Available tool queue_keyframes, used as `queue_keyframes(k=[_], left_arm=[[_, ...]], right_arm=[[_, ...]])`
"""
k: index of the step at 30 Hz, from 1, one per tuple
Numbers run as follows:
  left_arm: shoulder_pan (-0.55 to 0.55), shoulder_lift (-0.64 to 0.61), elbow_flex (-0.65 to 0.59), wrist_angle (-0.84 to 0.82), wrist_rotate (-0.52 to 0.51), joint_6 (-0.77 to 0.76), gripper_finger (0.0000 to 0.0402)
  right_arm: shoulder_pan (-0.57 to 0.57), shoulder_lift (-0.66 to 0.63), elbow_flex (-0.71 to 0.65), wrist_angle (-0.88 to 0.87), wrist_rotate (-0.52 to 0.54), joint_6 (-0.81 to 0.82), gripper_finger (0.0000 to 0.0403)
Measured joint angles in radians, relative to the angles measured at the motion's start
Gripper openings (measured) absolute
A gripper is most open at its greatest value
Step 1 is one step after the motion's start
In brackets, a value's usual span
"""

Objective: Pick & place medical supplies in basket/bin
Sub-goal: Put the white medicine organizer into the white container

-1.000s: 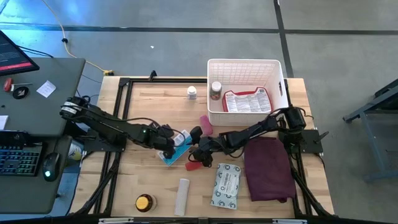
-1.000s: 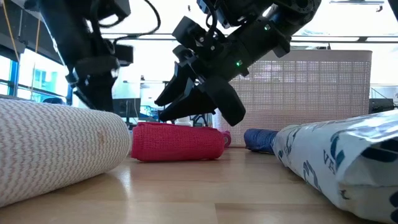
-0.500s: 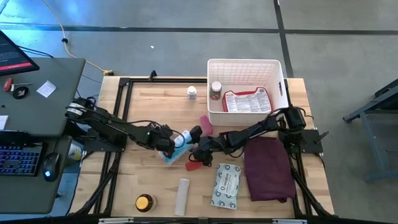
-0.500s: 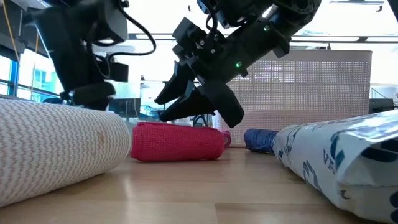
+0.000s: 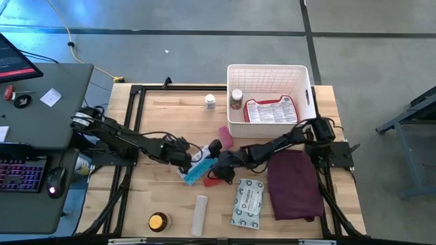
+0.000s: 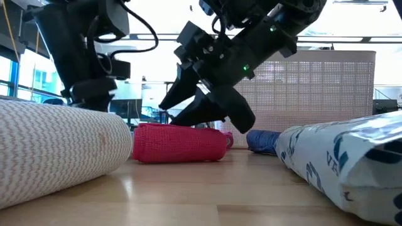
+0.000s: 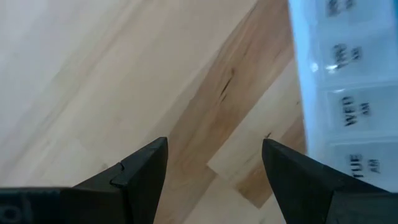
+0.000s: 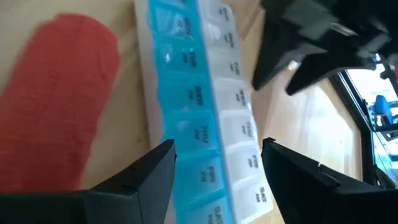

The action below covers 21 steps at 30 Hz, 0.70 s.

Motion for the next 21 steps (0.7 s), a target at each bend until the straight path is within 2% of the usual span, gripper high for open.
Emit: queue_keyframes(k=[8, 13, 16, 21], left_arm=[[-0.01, -0.058, 0.001, 0.028, -0.016, 0.005, 0.0296], [-0.049, -0.075, 0.001, 0.125, -0.025, 0.052, 0.0296], [-0.063, -0.073, 0.002, 0.17, -0.032, 0.078, 0.0296], [-0.058, -0.012, 0.001, 0.153, -0.034, 0.054, 0.0296]], right_arm=[[0.024, 0.0, -0.001, -0.016, 0.041, 0.004, 0.023], [0.024, 0.0, -0.045, -0.008, 0.047, 0.02, 0.023], [0.022, 0.0, -0.084, 0.04, 0.049, 0.02, 0.023], [0.025, 0.001, -0.109, 0.104, 0.049, 0.034, 0.023]])
